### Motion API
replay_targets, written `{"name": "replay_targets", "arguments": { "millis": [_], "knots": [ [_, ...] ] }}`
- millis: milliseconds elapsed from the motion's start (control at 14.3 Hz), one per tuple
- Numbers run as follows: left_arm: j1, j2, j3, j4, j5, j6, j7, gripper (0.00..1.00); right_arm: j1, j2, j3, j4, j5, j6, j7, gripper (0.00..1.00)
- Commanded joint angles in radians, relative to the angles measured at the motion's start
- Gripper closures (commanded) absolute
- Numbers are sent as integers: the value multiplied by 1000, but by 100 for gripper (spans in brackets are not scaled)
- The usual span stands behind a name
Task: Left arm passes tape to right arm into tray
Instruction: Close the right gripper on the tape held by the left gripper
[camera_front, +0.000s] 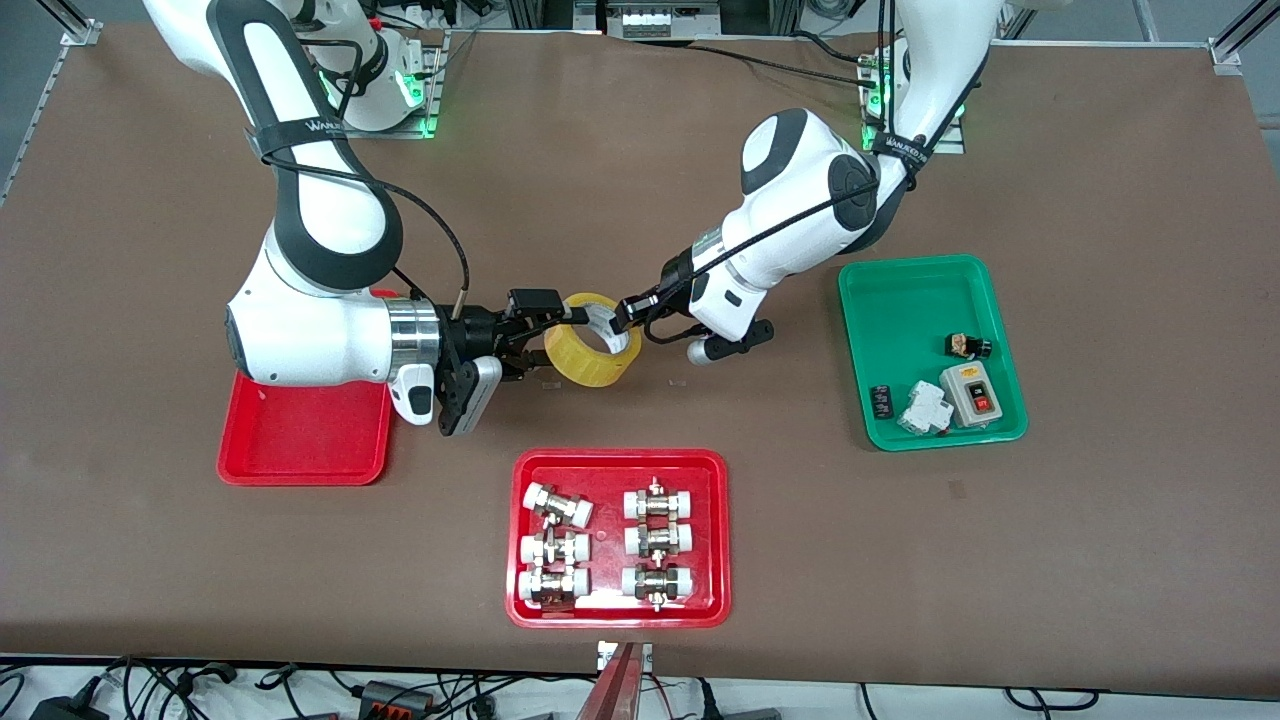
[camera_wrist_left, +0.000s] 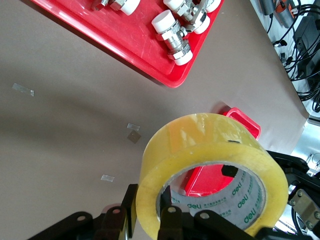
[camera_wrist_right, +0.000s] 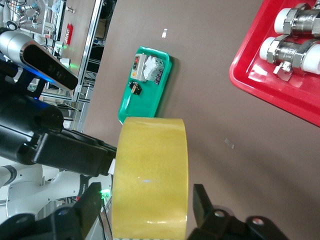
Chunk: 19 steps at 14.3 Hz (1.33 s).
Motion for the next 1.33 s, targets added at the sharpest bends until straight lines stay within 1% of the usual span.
{"name": "replay_targets", "arguments": {
  "millis": [0, 279, 349, 419, 489, 1048, 1118, 1188, 1258],
  "knots": [
    [0, 6, 1, 23, -7, 3, 20, 100, 4, 15, -2, 23, 11, 5, -29, 22],
    [1, 6, 1, 23, -7, 3, 25, 100, 2, 15, -2, 23, 11, 3, -29, 35],
    [3, 6, 1, 23, -7, 3, 25, 100, 1, 16, -2, 23, 11, 3, -31, 41],
    [3, 6, 1, 21, -7, 3, 25, 100, 1, 16, -2, 23, 11, 5, -31, 42],
    [3, 5, 1, 21, -7, 3, 25, 100, 1, 16, -2, 23, 13, 5, -32, 49],
    [4, 3, 1, 21, -9, 2, 45, 100, -4, 21, -2, 23, 14, 3, -68, 53],
    [3, 3, 2, 21, -9, 2, 43, 98, -4, 21, -2, 23, 14, 3, -69, 54],
    [4, 3, 2, 21, -9, 2, 43, 83, -4, 21, -2, 23, 14, 3, -69, 55],
    [4, 2, 5, 21, -7, 2, 43, 58, -4, 21, -2, 23, 14, 3, -69, 55]
  ]
}}
